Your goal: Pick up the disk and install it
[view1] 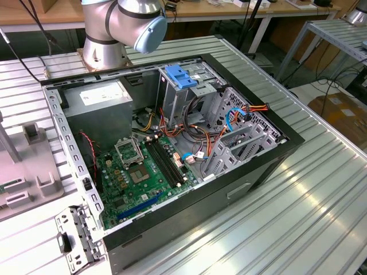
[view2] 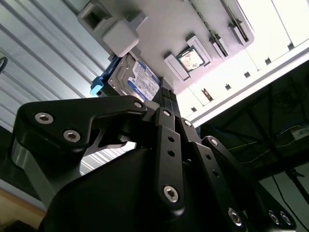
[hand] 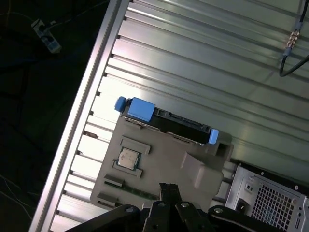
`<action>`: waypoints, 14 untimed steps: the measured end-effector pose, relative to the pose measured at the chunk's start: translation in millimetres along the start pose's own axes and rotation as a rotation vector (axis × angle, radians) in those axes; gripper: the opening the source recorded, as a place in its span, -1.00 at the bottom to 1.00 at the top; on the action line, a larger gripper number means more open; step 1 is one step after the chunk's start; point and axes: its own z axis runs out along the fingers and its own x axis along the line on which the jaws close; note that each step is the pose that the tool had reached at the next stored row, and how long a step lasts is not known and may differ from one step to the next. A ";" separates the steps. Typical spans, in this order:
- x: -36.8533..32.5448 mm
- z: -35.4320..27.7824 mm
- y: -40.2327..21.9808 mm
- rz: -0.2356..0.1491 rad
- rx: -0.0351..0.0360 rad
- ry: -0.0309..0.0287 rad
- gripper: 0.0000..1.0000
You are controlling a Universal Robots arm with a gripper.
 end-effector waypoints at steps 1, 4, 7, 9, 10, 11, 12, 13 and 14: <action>0.0 0.0 0.0 -0.006 -0.0001 0.0002 -0.79; 0.0 0.0 0.0 -0.018 -0.0004 0.0007 -0.79; 0.0 0.0 0.0 -0.030 -0.0007 0.0013 -0.79; 0.0 0.0 0.0 -0.040 -0.0010 0.0017 -0.79; 0.0 0.0 0.0 -0.044 -0.0011 0.0019 -0.79; 0.0 0.0 0.0 -0.048 -0.0011 0.0021 -0.79; 0.0 0.0 0.0 -0.052 -0.0013 0.0023 -0.79; 0.0 0.0 0.0 -0.059 -0.0014 0.0026 -0.79; 0.0 0.0 0.0 -0.063 -0.0015 0.0028 -0.79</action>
